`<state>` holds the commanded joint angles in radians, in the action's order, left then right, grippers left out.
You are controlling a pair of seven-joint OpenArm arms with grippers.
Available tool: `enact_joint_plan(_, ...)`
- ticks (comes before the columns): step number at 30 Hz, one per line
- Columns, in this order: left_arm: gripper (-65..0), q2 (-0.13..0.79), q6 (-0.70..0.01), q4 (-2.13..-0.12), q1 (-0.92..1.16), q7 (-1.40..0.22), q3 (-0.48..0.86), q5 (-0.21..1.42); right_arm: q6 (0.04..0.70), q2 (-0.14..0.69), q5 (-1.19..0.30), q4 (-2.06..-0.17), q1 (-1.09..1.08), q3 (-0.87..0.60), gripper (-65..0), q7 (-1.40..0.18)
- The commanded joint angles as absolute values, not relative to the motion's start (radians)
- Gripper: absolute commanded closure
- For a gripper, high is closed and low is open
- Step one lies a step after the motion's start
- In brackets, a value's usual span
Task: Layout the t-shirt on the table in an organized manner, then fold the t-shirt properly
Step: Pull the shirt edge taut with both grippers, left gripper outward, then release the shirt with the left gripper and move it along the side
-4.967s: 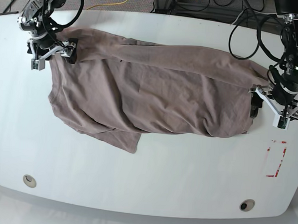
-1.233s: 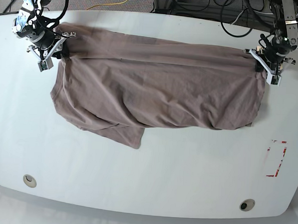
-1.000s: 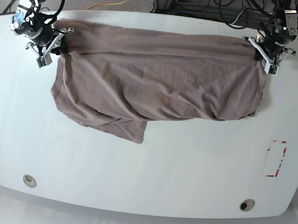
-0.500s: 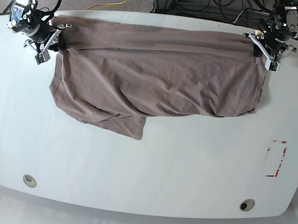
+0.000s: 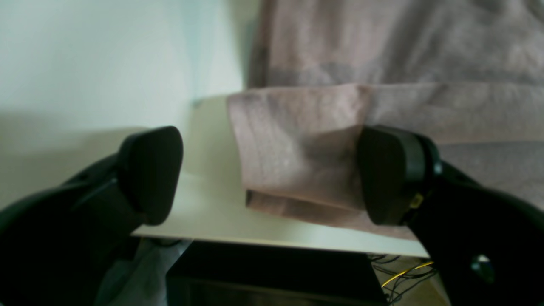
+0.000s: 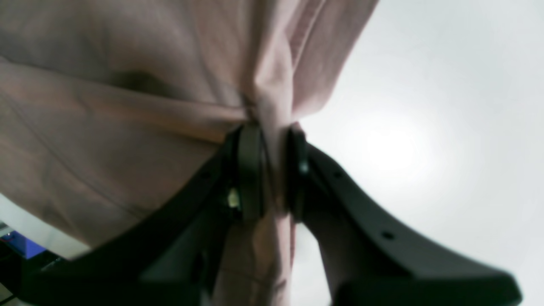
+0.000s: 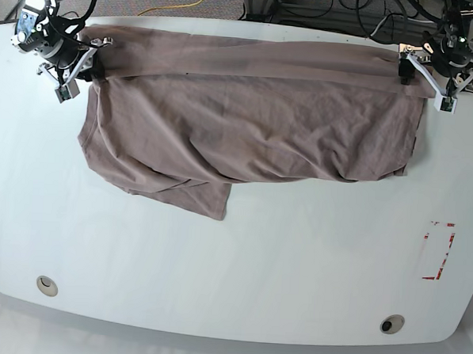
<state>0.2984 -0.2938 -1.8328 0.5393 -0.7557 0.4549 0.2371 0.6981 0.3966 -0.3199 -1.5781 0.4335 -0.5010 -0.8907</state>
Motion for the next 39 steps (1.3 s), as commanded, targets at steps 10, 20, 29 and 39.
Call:
enact_joint_plan(10, -63.2, 0.3, -0.357, -1.874, 0.415, -0.911, 0.556, 0.237, 0.698, 0.39, -0.32, -1.583, 0.429, -0.499, -8.9, -0.891)
enact_joint_plan(20, -63.2, 0.294, -0.415, -1.87, 0.254, -0.926, 0.595, 0.236, 0.698, 0.389, -0.32, -1.583, 0.42, -0.498, -8.9, -0.891)
enact_joint_plan(29, -63.1, 0.222, -0.407, -1.779, 0.033, -0.926, 0.561, 0.231, 0.698, 0.386, -0.32, -1.581, 0.401, -0.498, -8.9, -0.891)
enact_joint_plan(39, -62.8, 0.159, -0.372, -1.563, -0.088, -0.921, 0.466, 0.229, 0.698, 0.369, -0.32, -1.583, 0.398, -0.496, -8.9, -0.891)
